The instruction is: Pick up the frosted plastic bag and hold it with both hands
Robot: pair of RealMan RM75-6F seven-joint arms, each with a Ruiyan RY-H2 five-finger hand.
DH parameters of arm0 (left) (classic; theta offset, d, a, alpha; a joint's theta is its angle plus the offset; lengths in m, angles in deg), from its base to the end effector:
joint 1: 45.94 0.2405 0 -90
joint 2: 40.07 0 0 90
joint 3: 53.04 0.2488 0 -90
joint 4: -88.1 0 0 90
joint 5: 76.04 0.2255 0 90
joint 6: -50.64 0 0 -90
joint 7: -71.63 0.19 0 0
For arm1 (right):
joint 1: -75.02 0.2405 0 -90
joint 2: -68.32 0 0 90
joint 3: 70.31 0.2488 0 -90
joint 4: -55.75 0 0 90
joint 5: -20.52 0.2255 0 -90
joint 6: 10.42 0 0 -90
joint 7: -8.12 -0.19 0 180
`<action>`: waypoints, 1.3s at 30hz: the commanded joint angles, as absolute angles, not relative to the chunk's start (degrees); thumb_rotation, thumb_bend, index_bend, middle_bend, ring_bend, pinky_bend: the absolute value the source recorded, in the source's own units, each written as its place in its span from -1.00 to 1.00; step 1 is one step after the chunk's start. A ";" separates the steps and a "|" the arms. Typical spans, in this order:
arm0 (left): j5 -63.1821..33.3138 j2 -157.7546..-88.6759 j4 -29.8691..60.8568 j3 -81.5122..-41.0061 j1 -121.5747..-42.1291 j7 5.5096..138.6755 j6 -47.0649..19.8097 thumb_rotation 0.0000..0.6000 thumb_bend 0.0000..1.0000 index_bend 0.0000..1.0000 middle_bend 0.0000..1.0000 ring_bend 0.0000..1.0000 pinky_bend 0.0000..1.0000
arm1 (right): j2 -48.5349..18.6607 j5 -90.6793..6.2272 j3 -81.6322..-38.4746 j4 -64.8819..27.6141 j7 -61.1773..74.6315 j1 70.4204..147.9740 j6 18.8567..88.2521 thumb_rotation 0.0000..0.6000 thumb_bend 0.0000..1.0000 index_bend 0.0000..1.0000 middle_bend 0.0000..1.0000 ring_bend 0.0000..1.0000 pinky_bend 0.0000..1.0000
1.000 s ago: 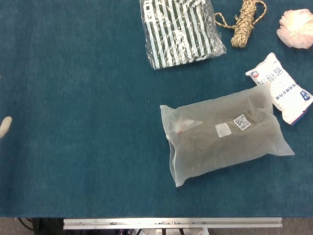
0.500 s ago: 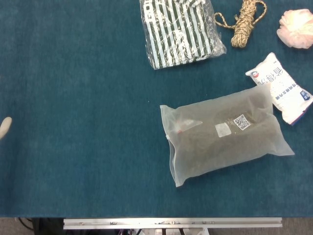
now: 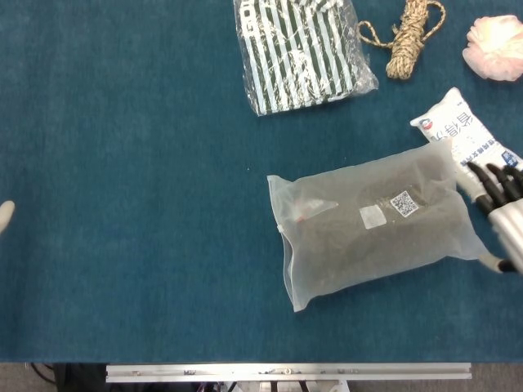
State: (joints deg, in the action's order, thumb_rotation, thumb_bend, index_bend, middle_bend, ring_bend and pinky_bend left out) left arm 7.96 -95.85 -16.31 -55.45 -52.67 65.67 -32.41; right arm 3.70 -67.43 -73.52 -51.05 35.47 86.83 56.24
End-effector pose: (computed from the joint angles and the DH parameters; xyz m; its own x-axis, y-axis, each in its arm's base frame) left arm -0.2787 0.2320 0.1600 0.2343 0.0426 0.9712 0.9722 -0.0122 -0.2340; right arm -0.2416 -0.2118 0.0423 0.6277 -0.2963 0.7199 -0.7751 -0.3235 0.5427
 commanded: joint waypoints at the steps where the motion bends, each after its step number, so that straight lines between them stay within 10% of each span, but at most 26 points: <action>1: 8.02 -95.82 -16.08 -55.28 -52.43 65.38 -32.45 1.00 -0.44 -0.69 -0.90 -0.99 -0.61 | 0.84 -66.23 -74.21 -49.74 37.82 87.27 54.79 1.00 -1.00 -1.00 -1.00 -1.00 -0.86; 27: 8.97 -94.73 -14.36 -54.96 -51.63 60.81 -32.30 1.00 -0.44 -0.69 -0.92 -0.99 -0.61 | -20.84 -65.75 -71.63 -30.34 46.68 89.06 56.77 1.00 -1.00 -1.00 -1.00 -1.00 -0.97; 33: 9.29 -93.95 -14.69 -54.86 -51.70 59.52 -31.93 1.00 -0.44 -0.69 -0.92 -0.99 -0.61 | -25.28 -66.81 -69.77 -25.37 44.04 90.72 57.85 1.00 -0.05 -0.94 -0.71 -0.88 -0.50; 39: 9.30 -93.49 -14.96 -54.75 -51.72 58.84 -31.56 1.00 -0.44 -0.69 -0.92 -0.99 -0.61 | -27.22 -67.00 -69.05 -22.20 45.05 92.31 57.46 1.00 0.53 -0.02 -0.06 -0.20 0.21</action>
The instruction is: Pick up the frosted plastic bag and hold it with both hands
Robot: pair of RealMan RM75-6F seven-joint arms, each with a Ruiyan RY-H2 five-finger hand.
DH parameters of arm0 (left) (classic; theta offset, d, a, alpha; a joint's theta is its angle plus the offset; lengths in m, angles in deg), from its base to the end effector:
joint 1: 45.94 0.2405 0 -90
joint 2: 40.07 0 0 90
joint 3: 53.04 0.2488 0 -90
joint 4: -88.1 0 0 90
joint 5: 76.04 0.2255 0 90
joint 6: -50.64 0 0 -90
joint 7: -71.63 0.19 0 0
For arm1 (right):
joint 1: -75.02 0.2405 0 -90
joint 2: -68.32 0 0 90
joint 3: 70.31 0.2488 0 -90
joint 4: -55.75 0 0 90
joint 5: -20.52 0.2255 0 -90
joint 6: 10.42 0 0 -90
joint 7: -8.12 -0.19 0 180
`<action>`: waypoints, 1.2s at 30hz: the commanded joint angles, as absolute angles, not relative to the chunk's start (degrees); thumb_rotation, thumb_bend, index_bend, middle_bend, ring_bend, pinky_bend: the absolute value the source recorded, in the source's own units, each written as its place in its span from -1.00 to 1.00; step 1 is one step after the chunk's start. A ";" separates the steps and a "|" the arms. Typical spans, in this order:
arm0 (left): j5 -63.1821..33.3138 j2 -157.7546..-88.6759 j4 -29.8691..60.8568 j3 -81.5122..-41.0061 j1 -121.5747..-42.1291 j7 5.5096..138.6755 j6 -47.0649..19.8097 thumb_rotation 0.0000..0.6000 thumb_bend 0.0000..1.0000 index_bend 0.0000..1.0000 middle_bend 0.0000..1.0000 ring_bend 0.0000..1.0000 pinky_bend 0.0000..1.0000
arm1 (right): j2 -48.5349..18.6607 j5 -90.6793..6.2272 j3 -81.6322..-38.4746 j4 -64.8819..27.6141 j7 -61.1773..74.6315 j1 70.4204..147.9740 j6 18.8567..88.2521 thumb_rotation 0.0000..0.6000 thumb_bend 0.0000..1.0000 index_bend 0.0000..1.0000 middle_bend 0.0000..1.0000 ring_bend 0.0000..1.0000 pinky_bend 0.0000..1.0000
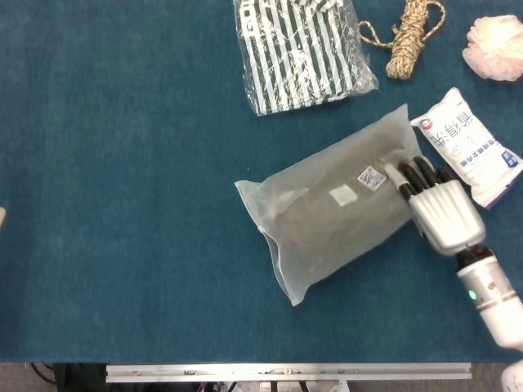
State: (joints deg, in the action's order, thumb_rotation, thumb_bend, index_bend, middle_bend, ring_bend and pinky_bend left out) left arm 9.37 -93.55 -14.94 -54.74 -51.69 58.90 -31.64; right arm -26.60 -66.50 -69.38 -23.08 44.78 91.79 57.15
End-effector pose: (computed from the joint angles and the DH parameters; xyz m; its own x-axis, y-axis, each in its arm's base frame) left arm -0.2893 0.2251 0.1689 0.1836 0.0685 0.9806 0.9830 -0.0038 -0.1838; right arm -0.2254 -0.2560 -0.0732 0.7235 -0.1232 0.6793 -0.6661 -0.3829 0.6400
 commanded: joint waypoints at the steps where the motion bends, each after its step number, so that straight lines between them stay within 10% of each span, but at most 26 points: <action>1: 9.20 -93.38 -14.88 -54.75 -51.70 58.62 -31.50 1.00 -0.44 -0.69 -0.92 -0.99 -0.61 | -27.52 -67.37 -68.88 -21.78 44.70 92.48 58.00 1.00 0.57 0.10 0.02 -0.09 0.32; 9: 8.84 -91.98 -14.67 -55.22 -53.20 56.97 -29.01 1.00 -0.44 -0.69 -0.92 -0.99 -0.61 | -25.70 -67.88 -67.23 -23.50 41.02 93.30 60.36 1.00 0.62 0.55 0.41 0.40 0.87; 36: 9.90 -84.04 -18.49 -58.01 -68.65 42.60 -6.65 1.00 -0.49 -1.00 -0.93 -0.99 -0.61 | -17.10 -66.14 -56.03 -43.53 44.20 102.16 61.52 1.00 0.63 0.69 0.54 0.54 1.00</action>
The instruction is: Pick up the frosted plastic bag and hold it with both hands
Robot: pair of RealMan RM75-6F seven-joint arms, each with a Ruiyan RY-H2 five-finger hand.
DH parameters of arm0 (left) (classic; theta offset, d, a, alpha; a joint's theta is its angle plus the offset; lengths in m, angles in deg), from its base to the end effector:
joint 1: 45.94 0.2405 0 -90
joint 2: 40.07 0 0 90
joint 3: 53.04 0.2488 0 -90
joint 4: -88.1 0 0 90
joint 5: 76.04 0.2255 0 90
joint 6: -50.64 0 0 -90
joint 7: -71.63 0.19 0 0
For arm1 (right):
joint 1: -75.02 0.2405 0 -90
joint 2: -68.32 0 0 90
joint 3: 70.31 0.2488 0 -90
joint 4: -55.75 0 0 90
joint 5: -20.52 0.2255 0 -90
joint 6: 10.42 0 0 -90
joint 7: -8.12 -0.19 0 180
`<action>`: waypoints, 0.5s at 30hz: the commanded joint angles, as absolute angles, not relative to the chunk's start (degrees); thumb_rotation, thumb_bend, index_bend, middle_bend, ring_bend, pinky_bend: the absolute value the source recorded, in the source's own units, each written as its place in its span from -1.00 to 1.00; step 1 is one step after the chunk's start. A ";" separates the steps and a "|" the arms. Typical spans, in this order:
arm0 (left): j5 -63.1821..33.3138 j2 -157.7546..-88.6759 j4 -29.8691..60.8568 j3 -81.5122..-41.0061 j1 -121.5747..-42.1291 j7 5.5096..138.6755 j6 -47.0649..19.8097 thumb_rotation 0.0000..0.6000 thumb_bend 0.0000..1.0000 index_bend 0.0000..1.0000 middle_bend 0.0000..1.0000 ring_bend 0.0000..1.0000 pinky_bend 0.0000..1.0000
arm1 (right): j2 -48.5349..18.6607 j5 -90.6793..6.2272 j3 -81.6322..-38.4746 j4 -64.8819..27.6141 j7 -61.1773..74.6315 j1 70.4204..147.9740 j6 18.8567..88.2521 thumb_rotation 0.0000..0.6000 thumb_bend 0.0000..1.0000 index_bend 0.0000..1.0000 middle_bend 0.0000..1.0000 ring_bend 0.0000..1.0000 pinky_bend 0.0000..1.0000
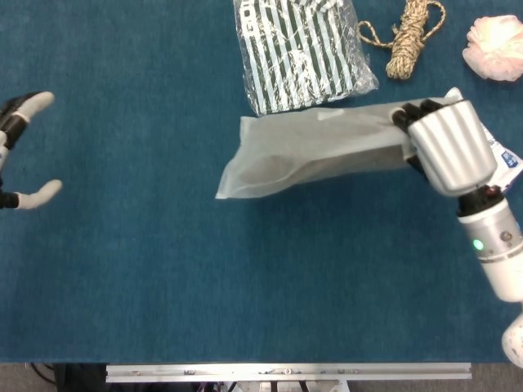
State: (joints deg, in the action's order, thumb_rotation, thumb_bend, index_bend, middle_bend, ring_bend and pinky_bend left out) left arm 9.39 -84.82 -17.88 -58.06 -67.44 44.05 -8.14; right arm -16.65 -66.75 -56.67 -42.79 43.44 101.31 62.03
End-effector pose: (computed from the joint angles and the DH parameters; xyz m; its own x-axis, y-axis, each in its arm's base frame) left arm -0.2415 0.2982 0.1517 0.0981 0.3565 0.9291 0.9913 -0.1169 -0.0598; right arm -0.1032 -0.3210 0.0299 0.4953 0.1729 0.8514 -0.7514 -0.4066 0.5197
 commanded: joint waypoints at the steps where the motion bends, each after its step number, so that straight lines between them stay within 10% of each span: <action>1: 9.82 -83.76 -18.67 -58.05 -69.25 41.73 -5.69 1.00 -0.50 -1.00 -0.94 -0.99 -0.61 | -17.51 -65.77 -55.62 -43.86 44.72 102.75 61.29 1.00 0.63 0.69 0.54 0.54 1.00; 15: 10.18 -82.27 -22.32 -57.83 -72.28 40.61 -2.42 1.00 -0.56 -1.00 -1.00 -1.00 -0.61 | -24.50 -59.39 -51.05 -44.22 47.87 109.61 59.71 1.00 0.63 0.69 0.54 0.54 1.00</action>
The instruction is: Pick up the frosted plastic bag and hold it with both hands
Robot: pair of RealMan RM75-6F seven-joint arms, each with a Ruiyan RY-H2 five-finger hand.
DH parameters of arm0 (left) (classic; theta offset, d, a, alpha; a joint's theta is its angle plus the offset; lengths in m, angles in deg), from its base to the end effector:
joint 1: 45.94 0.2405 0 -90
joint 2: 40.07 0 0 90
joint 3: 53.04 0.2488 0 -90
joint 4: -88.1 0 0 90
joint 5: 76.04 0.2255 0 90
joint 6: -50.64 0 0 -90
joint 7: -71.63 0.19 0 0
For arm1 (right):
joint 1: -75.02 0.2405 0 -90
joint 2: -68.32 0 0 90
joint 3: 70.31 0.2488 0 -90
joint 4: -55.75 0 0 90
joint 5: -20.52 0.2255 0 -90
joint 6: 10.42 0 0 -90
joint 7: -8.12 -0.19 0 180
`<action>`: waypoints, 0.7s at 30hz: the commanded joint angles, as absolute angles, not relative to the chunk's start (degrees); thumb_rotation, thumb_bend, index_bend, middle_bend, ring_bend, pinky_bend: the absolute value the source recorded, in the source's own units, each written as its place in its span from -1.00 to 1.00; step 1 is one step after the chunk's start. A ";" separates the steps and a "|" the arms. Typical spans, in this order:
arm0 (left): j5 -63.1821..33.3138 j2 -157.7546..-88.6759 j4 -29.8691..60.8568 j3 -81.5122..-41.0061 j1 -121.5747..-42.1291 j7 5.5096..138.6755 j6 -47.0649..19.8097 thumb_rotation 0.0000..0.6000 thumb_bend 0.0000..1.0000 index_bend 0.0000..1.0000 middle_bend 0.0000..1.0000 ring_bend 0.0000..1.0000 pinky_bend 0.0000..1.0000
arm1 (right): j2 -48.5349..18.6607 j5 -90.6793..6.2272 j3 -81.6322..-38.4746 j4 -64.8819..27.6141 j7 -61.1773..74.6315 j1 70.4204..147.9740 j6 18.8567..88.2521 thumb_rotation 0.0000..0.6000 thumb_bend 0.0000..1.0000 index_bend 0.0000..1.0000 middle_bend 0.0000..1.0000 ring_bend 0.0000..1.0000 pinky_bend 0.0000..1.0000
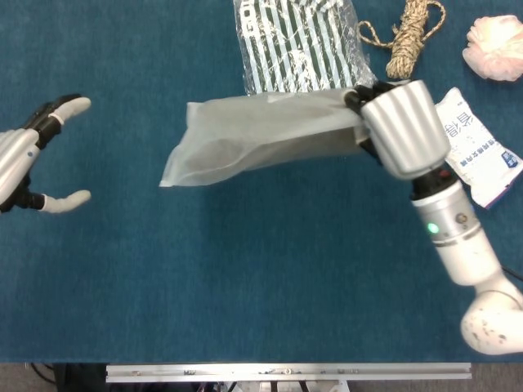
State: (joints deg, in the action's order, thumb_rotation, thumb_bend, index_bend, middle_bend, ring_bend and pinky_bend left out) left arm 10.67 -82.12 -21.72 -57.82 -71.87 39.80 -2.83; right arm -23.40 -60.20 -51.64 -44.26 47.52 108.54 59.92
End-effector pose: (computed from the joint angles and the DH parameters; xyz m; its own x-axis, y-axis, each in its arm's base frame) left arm -0.2130 0.3023 0.1400 0.0645 0.4525 0.8894 0.9897 -0.1429 0.0009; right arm -0.0400 -0.3385 0.0155 0.3951 0.1680 0.9031 -0.7865 -0.4461 0.4271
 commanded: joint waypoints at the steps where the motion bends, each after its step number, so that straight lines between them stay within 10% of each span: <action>1: 10.01 -82.37 -22.58 -57.83 -72.50 41.10 -2.16 1.00 -0.56 -1.00 -1.00 -1.00 -0.61 | -24.95 -59.04 -50.87 -44.19 48.07 110.02 59.68 1.00 0.62 0.69 0.54 0.54 1.00; 21: -0.32 -88.52 -25.70 -61.19 -76.22 49.84 -1.18 1.00 -0.56 -1.00 -1.00 -1.00 -0.63 | -34.36 -51.57 -47.27 -41.06 48.69 118.08 60.19 1.00 0.62 0.69 0.54 0.55 1.00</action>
State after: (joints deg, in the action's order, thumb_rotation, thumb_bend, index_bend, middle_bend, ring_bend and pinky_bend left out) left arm 0.05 -88.25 -25.55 -60.93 -75.91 49.87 -1.49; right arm -34.04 -51.76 -47.46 -41.20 48.79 117.76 60.04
